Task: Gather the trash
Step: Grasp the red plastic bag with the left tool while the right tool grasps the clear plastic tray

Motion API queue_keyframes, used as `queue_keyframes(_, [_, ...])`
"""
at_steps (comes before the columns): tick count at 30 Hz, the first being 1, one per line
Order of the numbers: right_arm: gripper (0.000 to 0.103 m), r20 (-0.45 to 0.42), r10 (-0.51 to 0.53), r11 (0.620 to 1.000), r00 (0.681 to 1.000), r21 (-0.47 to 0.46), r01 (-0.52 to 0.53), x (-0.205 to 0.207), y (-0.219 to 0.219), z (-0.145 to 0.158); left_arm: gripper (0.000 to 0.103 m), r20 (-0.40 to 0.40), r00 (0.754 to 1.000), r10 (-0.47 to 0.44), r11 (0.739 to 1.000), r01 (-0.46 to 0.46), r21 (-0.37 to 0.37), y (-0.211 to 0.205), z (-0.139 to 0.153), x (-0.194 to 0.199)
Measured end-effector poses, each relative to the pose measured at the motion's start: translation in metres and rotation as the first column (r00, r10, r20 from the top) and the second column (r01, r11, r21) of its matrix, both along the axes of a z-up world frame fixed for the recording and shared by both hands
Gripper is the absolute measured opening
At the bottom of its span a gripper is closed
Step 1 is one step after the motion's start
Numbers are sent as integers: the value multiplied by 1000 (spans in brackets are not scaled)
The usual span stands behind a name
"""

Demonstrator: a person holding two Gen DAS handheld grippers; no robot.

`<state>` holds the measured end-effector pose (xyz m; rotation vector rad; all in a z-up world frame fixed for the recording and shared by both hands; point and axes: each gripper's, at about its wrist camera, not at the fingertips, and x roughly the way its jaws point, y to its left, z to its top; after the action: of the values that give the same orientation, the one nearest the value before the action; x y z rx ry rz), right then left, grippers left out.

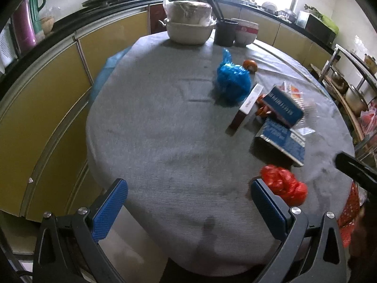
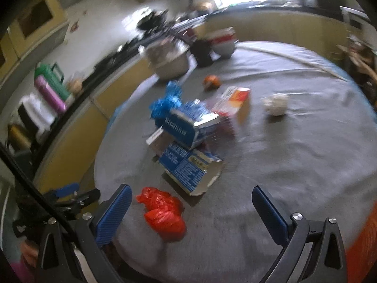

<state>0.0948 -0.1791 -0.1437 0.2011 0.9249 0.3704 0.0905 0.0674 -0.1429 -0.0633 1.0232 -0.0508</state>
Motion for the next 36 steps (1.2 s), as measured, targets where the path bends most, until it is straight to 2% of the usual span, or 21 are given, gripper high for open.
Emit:
queue_keyframes(3, [100, -9, 100, 993, 995, -59, -101, 22, 17, -15, 103, 1, 1000, -10, 1000, 10, -5, 4, -3, 1])
queue_keyframes(5, [100, -20, 132, 987, 991, -90, -134, 36, 23, -24, 101, 4, 1000, -21, 1000, 21, -20, 6, -4, 3])
queue_keyframes(9, [100, -81, 194, 978, 978, -63, -200, 59, 30, -42, 85, 1, 999, -55, 998, 55, -38, 4, -4, 7])
queue_keyframes(11, [94, -118, 212, 976, 970, -30, -217, 66, 32, -47, 80, -4, 998, -67, 997, 67, -45, 3, -5, 9])
queue_keyframes(12, [85, -141, 214, 977, 967, 9, -215, 70, 32, -51, 77, -6, 997, -74, 996, 74, -51, 2, -5, 10])
queue_keyframes(13, [69, -151, 214, 977, 965, 33, -211, 70, 34, -52, 76, -11, 997, -82, 995, 81, -57, 0, -6, 11])
queue_keyframes(14, [63, -170, 220, 975, 961, 69, -211, 70, 34, -54, 76, -14, 996, -87, 994, 86, -61, -1, -7, 12])
queue_keyframes(17, [60, -226, 287, 944, 931, 233, -234, 58, 41, -54, 76, -14, 995, -96, 993, 95, -68, -3, -6, 15])
queue_keyframes(19, [60, -246, 305, 931, 920, 279, -234, 51, 43, -52, 76, -11, 996, -91, 994, 90, -69, -1, -6, 15])
queue_keyframes(22, [60, -218, 263, 933, 940, 306, -190, 40, 33, -41, 76, -17, 997, -70, 995, 69, -79, 4, -6, 19])
queue_keyframes(25, [61, -178, 197, 932, 964, 340, -127, 30, 9, -29, 76, -39, 997, -68, 991, 63, -119, 5, -6, 20])
queue_keyframes(28, [64, -126, 85, 948, 988, 314, -42, 18, -22, -17, 76, -47, 994, -95, 986, 88, -140, -4, -5, 18])
queue_keyframes(30, [67, -100, 7, 959, 995, 281, 21, 12, -41, -12, 76, -44, 991, -124, 982, 116, -148, -14, -5, 15])
queue_keyframes(33, [72, -93, -99, 957, 991, 265, 121, 15, -61, -13, 77, -62, 982, -179, 969, 165, -186, -33, -8, 11])
queue_keyframes(36, [73, -120, -158, 933, 980, 306, 188, 26, -72, -13, 77, -106, 967, -230, 951, 200, -235, -56, -14, 11])
